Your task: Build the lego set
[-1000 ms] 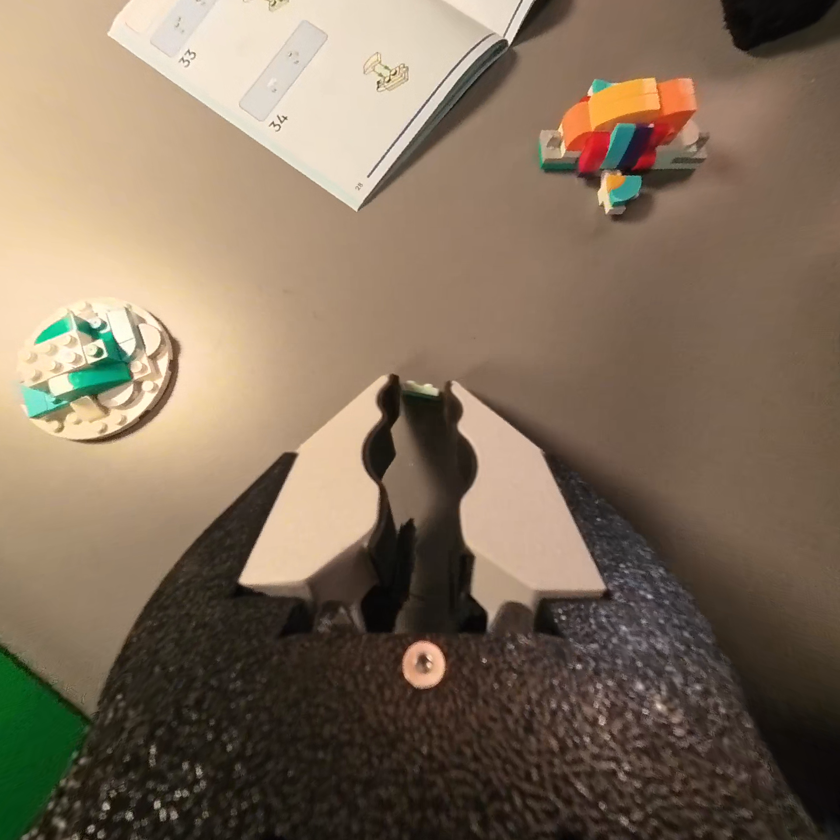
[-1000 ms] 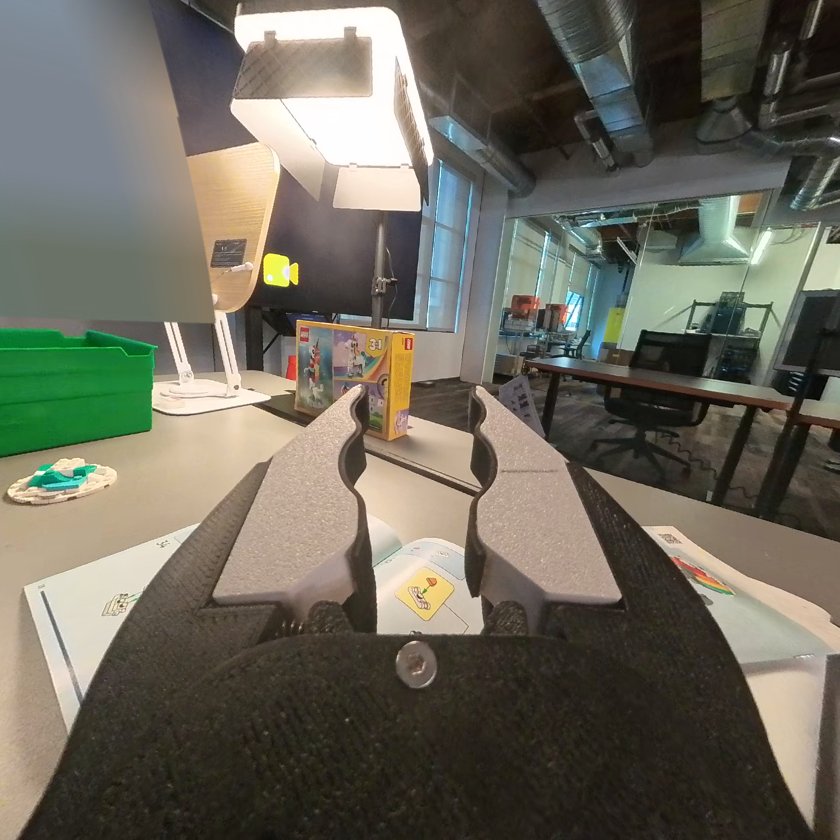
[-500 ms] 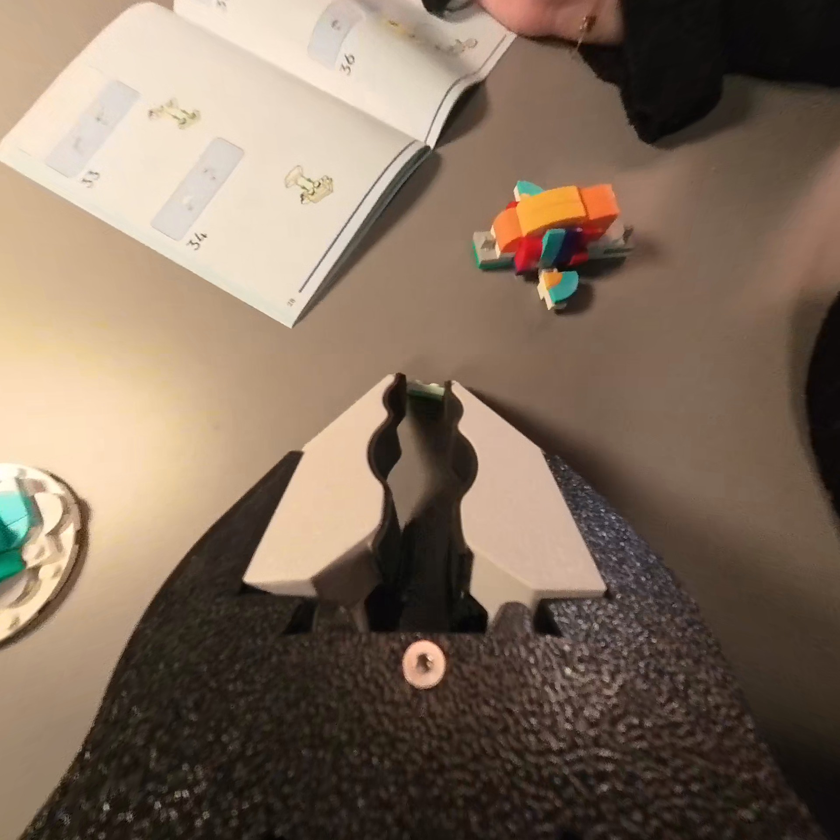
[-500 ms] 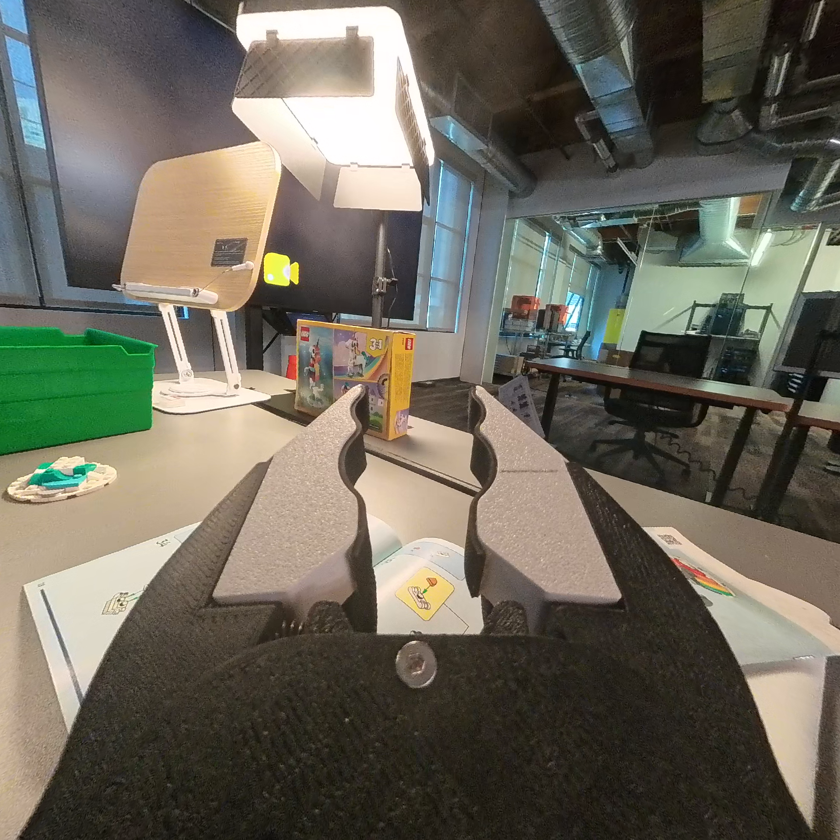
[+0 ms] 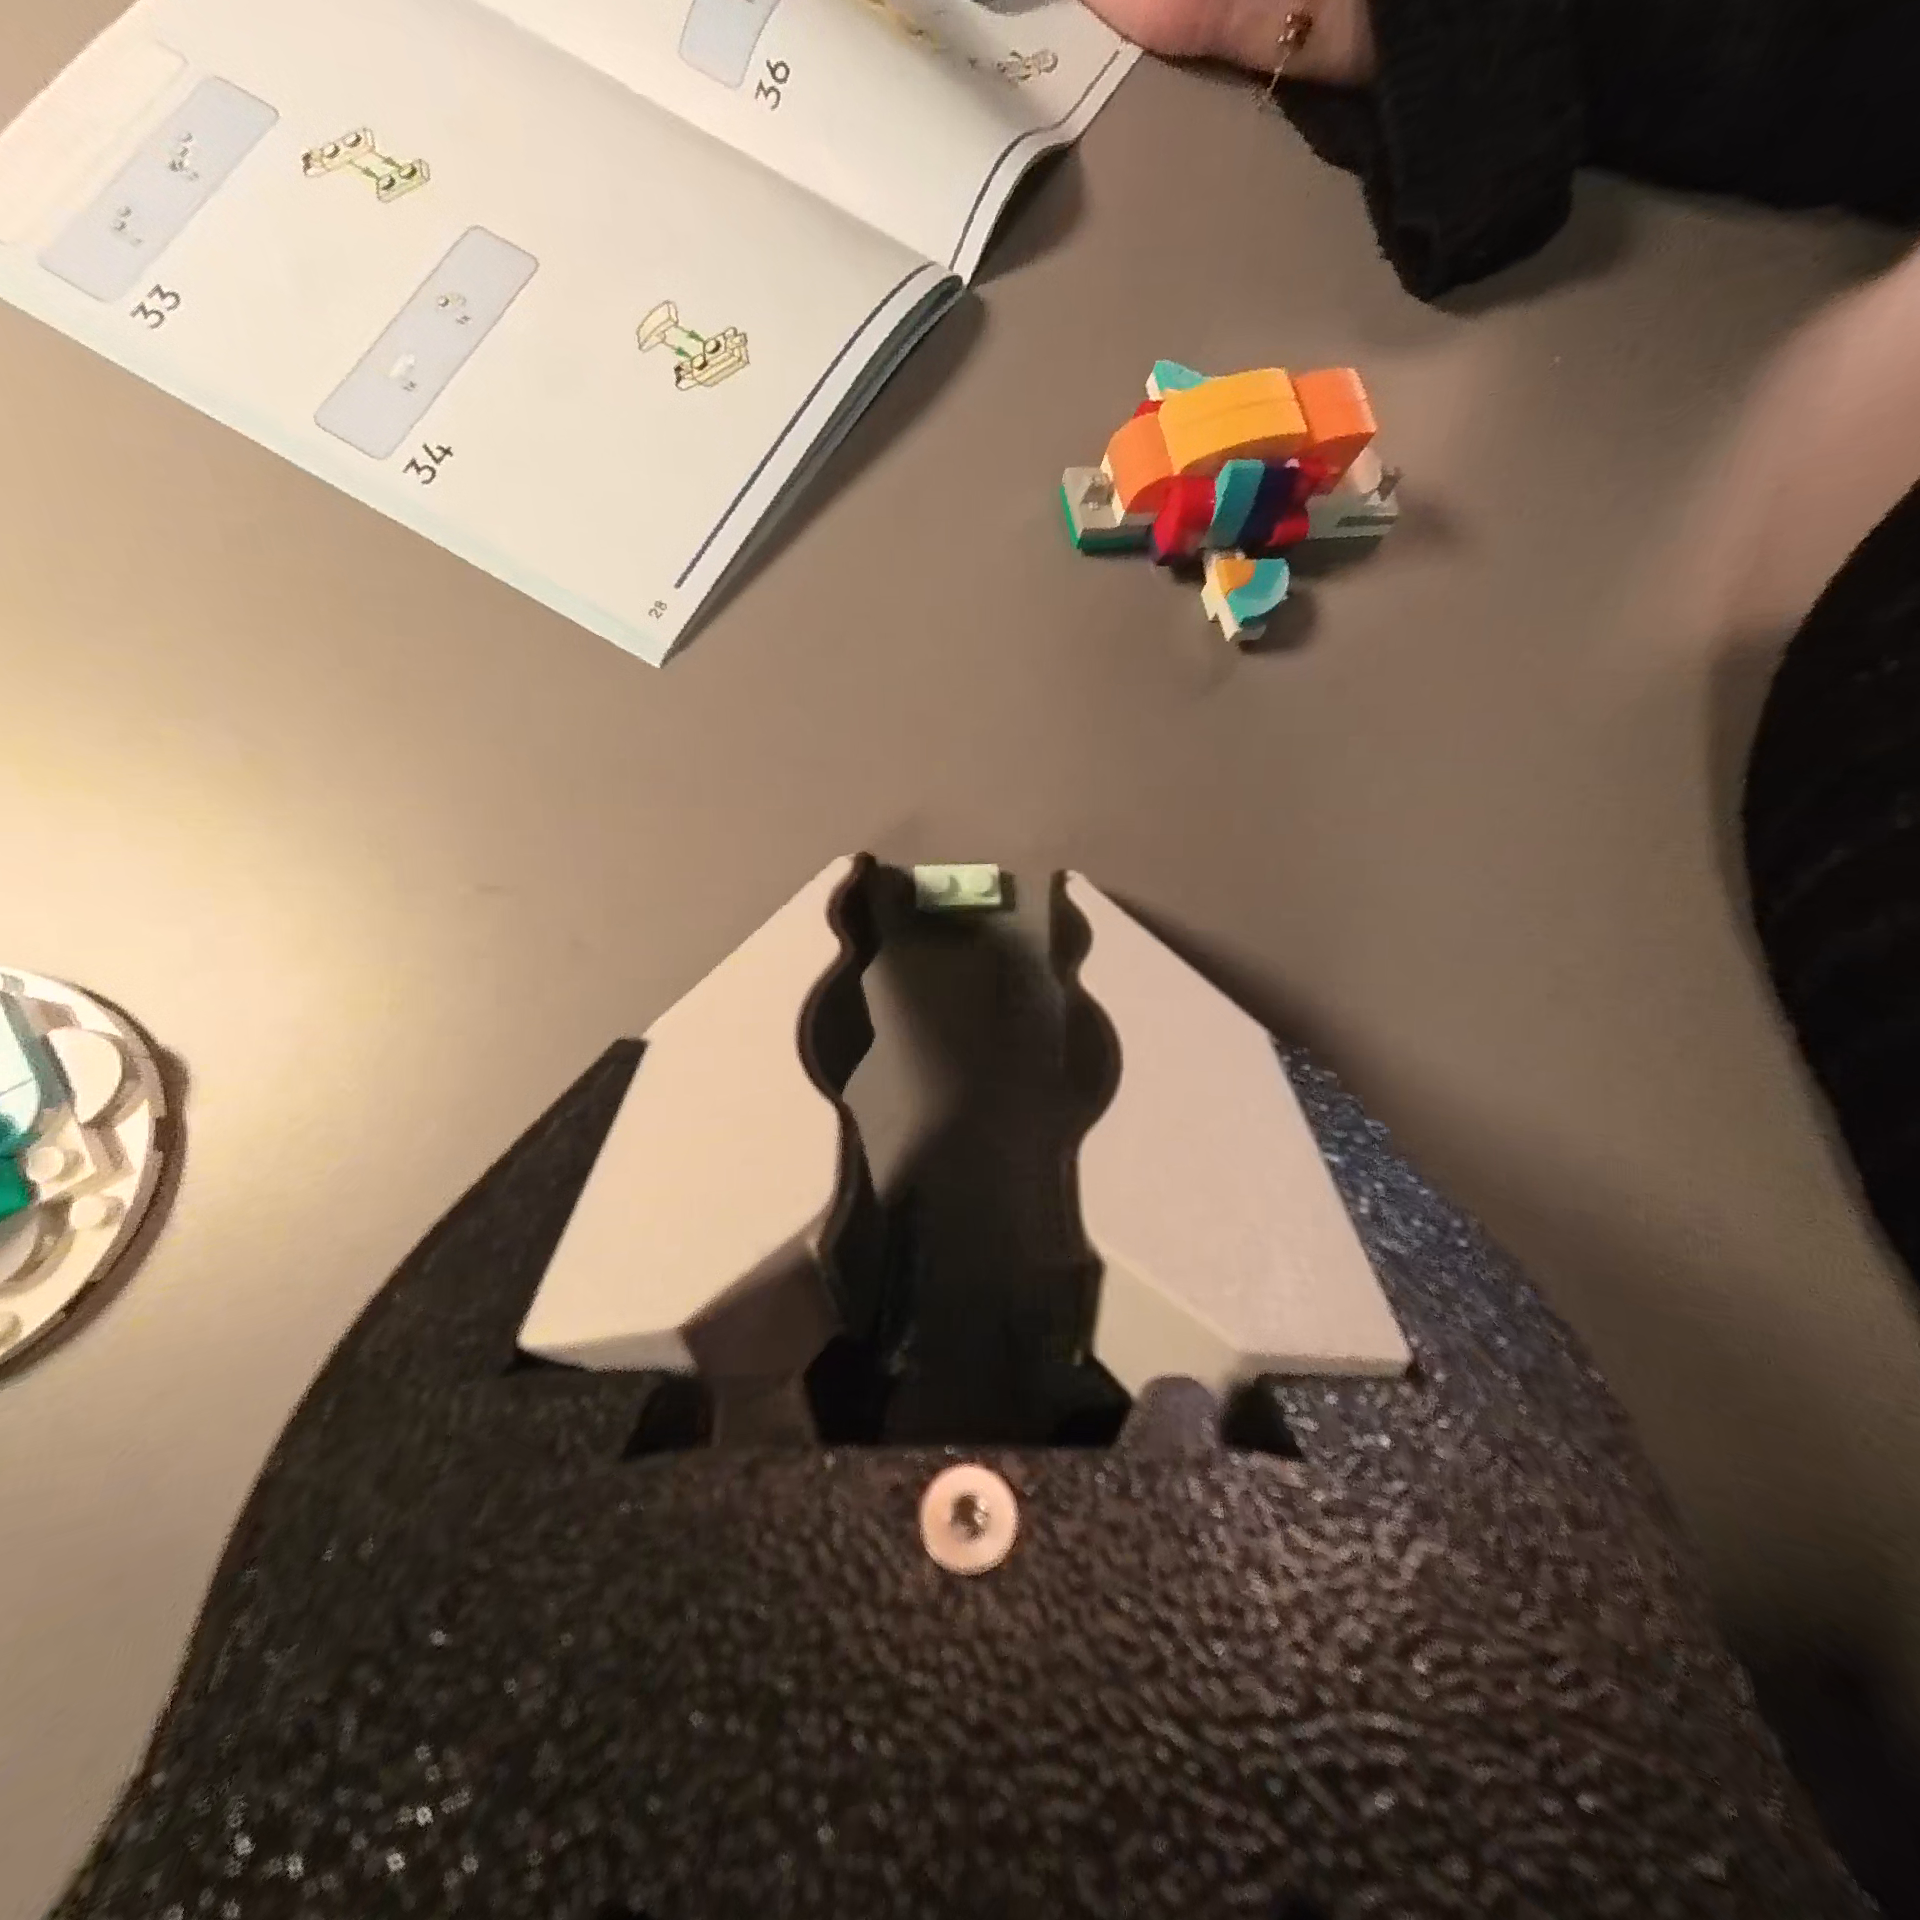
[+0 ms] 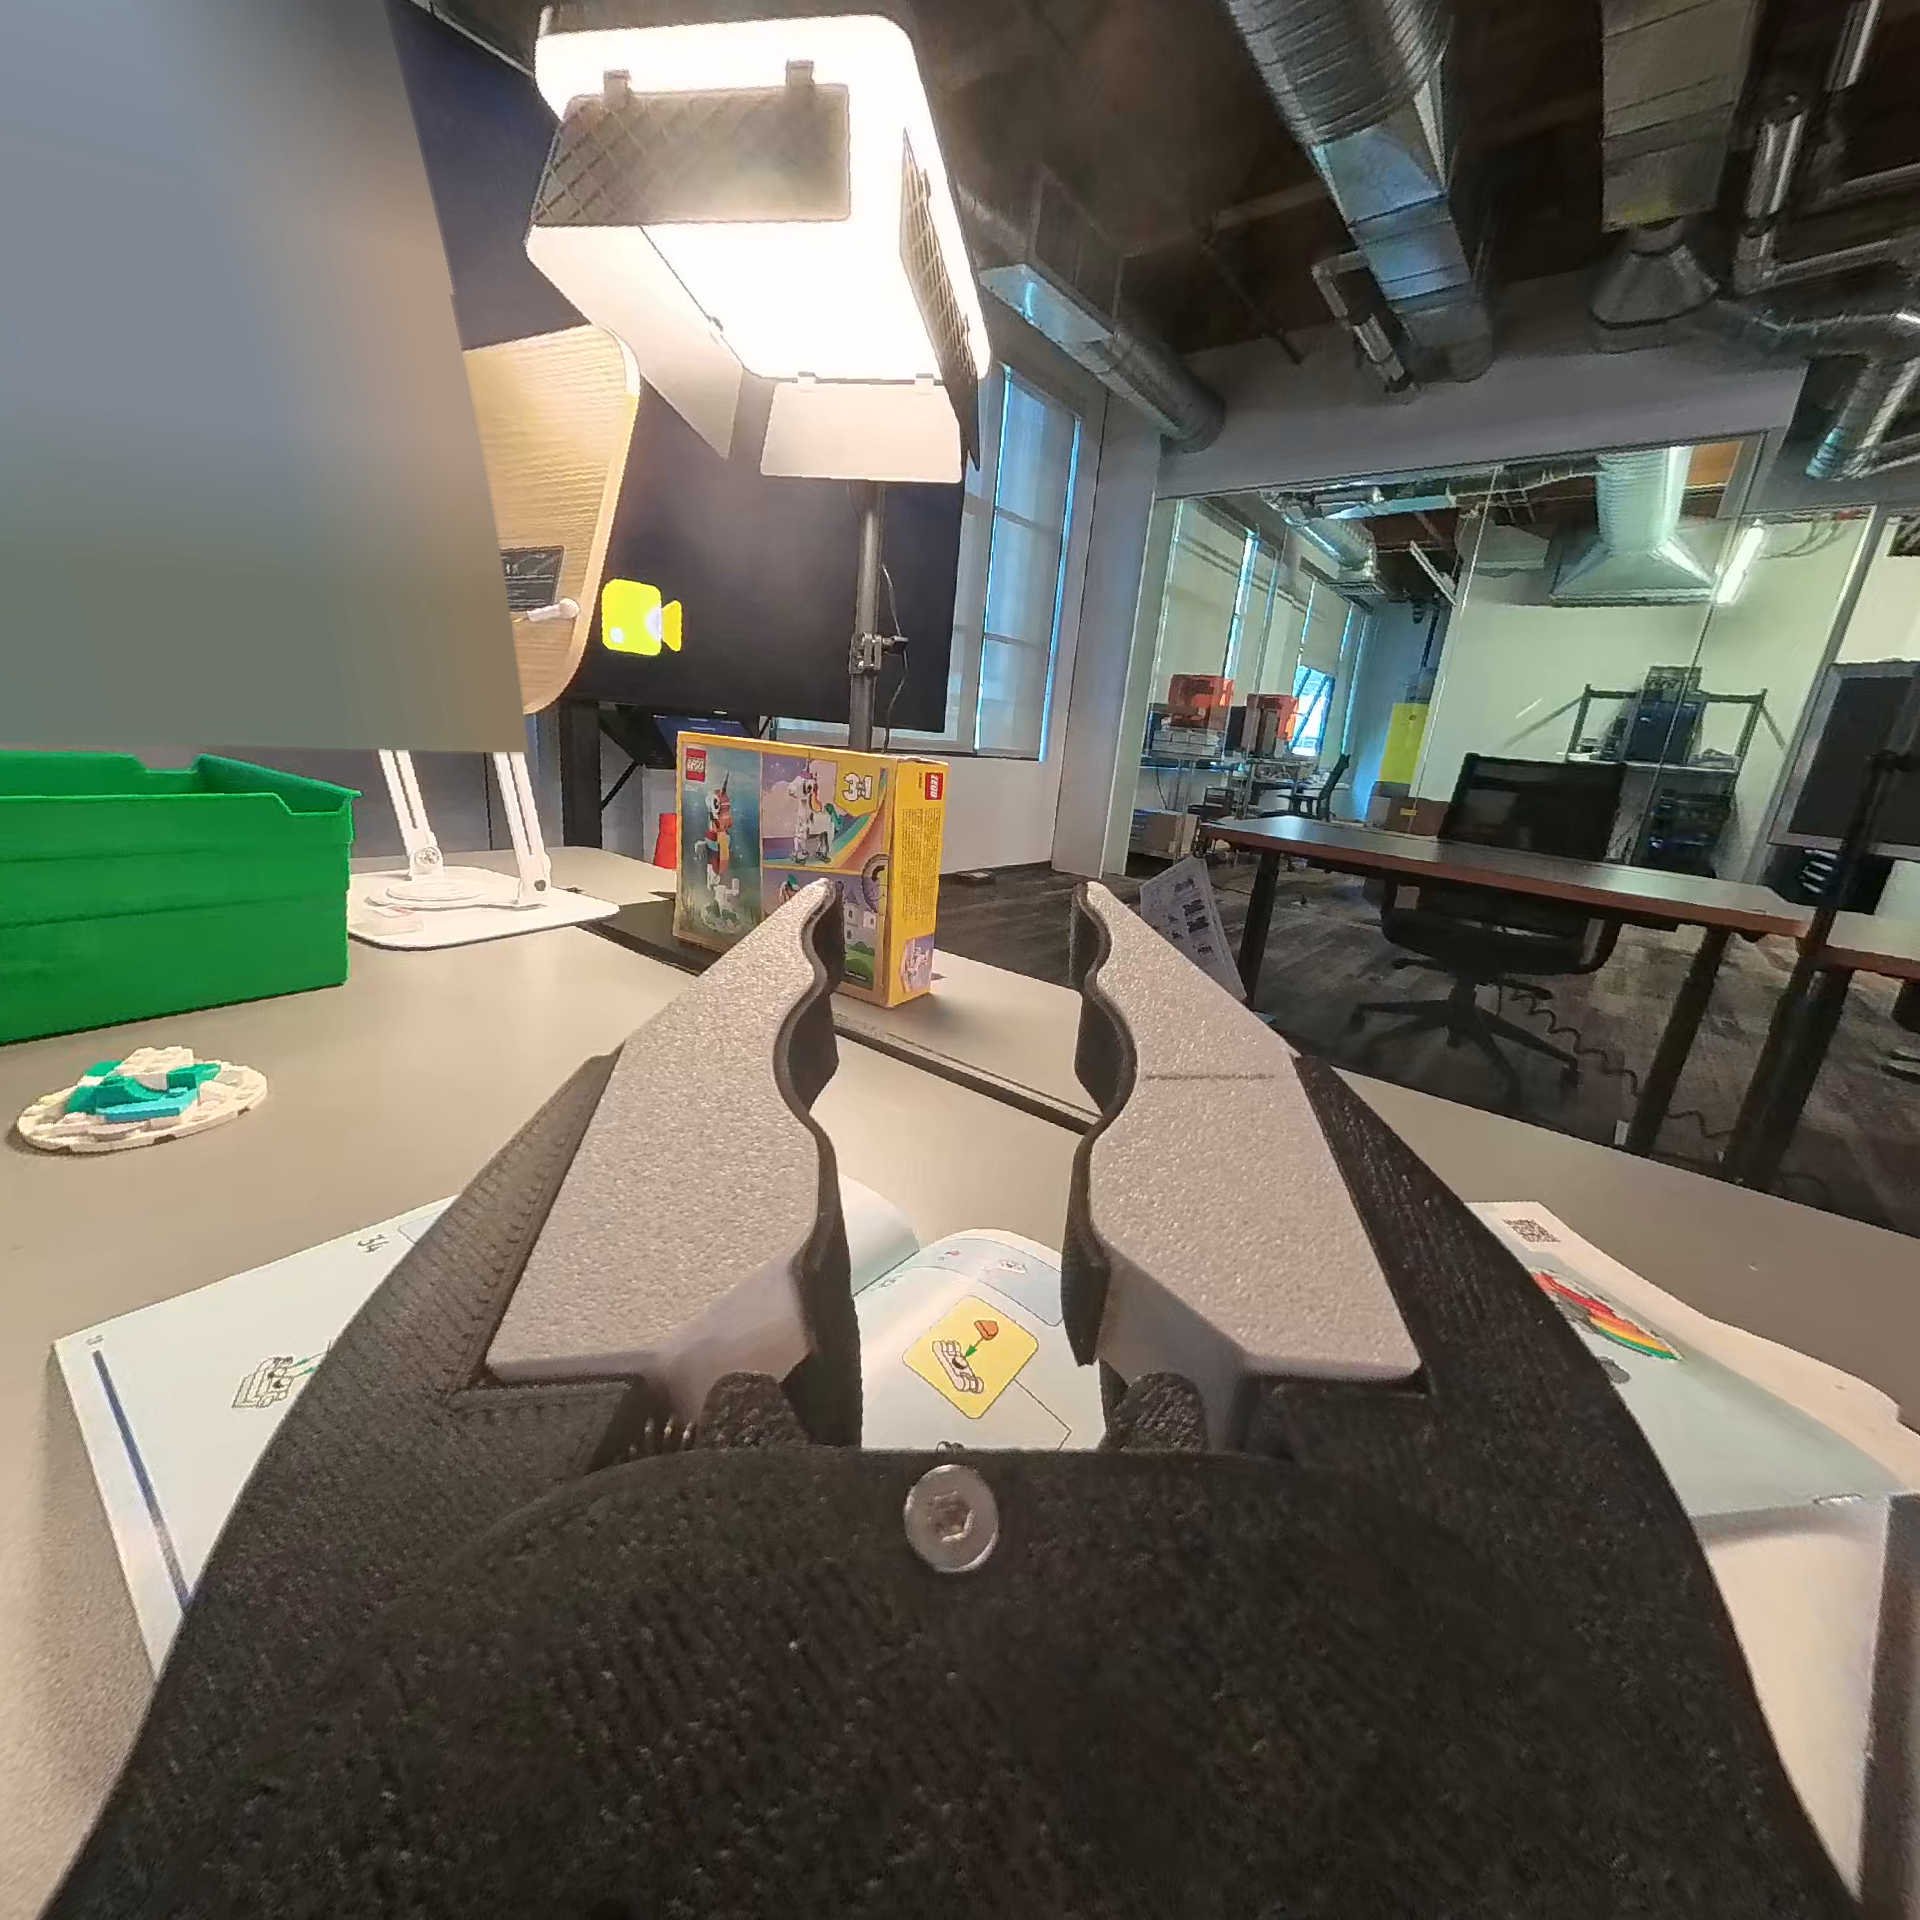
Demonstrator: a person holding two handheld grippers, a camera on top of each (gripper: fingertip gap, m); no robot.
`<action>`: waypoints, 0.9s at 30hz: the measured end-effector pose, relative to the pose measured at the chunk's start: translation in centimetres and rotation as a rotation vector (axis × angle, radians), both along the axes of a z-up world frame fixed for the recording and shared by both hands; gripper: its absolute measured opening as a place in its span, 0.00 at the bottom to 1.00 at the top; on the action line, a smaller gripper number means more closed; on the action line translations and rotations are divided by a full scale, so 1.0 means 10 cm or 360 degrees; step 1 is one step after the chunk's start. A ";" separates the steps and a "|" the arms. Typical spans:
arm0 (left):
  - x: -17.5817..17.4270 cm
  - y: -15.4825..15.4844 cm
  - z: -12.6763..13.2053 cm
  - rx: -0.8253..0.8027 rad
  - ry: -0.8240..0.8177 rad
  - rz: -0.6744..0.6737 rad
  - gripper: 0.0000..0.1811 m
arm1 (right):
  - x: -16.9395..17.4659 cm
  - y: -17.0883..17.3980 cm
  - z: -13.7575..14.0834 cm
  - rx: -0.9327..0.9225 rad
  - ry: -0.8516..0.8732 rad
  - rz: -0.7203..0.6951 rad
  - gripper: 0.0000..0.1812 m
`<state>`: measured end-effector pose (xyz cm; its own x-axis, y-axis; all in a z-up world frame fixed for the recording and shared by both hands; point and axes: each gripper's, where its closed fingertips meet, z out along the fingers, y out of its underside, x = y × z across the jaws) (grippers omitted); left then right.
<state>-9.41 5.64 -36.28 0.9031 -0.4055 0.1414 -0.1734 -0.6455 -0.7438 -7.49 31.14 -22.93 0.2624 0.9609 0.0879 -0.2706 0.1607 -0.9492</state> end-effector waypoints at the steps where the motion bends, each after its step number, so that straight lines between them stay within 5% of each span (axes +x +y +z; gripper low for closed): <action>1: -0.01 0.00 0.00 -0.0004 -0.0003 0.0013 0.19 | 0.00 0.00 0.00 0.0001 0.0000 0.0000 0.23; 7: -0.07 -0.04 0.23 0.0134 0.0005 0.0105 0.25 | 0.00 0.00 0.00 -0.0005 0.0002 0.0001 0.24; 11: -0.11 -0.12 0.66 0.0423 0.0075 0.0215 0.28 | 0.01 0.01 0.00 -0.0007 0.0003 0.0001 0.23; 19: -0.66 -0.63 1.73 0.1159 0.0174 0.0769 0.28 | 0.00 -0.01 0.00 0.0018 -0.0004 -0.0002 0.23; 27: -1.30 -1.22 1.80 0.1095 0.0460 0.1219 0.27 | -0.01 -0.04 0.00 0.0062 -0.0018 -0.0023 0.24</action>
<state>-22.43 -6.61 -18.28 0.9136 0.3730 -0.1617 -0.1277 -0.1143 -0.9852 -7.57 30.77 -22.95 0.2752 0.9528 0.1283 -0.2571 0.2016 -0.9451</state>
